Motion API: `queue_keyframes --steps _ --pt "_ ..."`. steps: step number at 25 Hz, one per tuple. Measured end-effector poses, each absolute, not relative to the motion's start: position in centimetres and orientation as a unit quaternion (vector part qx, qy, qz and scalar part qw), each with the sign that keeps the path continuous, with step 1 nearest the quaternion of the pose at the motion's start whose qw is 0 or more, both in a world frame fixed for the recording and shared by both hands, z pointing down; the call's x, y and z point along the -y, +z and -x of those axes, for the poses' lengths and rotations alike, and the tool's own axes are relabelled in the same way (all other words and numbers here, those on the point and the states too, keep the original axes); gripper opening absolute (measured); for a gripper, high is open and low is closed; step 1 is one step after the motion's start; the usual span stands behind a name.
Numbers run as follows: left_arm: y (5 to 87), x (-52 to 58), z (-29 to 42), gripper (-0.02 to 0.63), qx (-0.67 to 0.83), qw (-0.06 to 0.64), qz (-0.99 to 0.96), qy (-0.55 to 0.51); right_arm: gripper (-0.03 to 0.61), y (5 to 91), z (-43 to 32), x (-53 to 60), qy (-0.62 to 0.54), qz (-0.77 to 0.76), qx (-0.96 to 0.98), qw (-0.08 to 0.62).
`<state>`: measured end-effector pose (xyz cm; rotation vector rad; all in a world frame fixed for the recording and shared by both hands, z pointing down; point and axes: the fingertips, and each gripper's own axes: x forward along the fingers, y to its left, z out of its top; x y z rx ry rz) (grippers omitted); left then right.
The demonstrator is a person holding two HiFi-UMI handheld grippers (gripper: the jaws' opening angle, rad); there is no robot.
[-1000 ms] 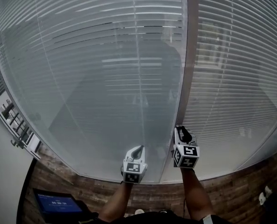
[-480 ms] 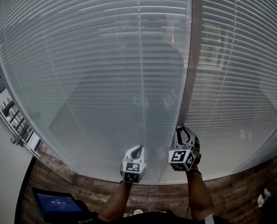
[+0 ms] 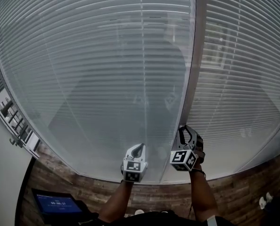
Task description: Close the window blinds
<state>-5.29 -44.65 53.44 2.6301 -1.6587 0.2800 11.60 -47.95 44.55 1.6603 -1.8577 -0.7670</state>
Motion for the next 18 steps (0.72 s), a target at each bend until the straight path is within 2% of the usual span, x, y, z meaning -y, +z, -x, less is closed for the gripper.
queue_keyframes --steps 4,16,18 --pt "53.4 44.7 5.4 -0.006 0.529 0.011 -0.844 0.087 0.126 44.5 -11.7 47.9 -0.293 -0.619 0.681 0.258" --pt "52.7 43.2 6.8 -0.006 0.514 0.021 -0.853 0.085 0.125 46.3 -11.6 44.0 -0.140 -0.660 0.733 0.092" --pt "52.8 43.0 7.0 -0.006 0.511 0.019 -0.856 0.080 0.070 46.6 -11.3 43.0 -0.114 -0.661 0.738 0.071"
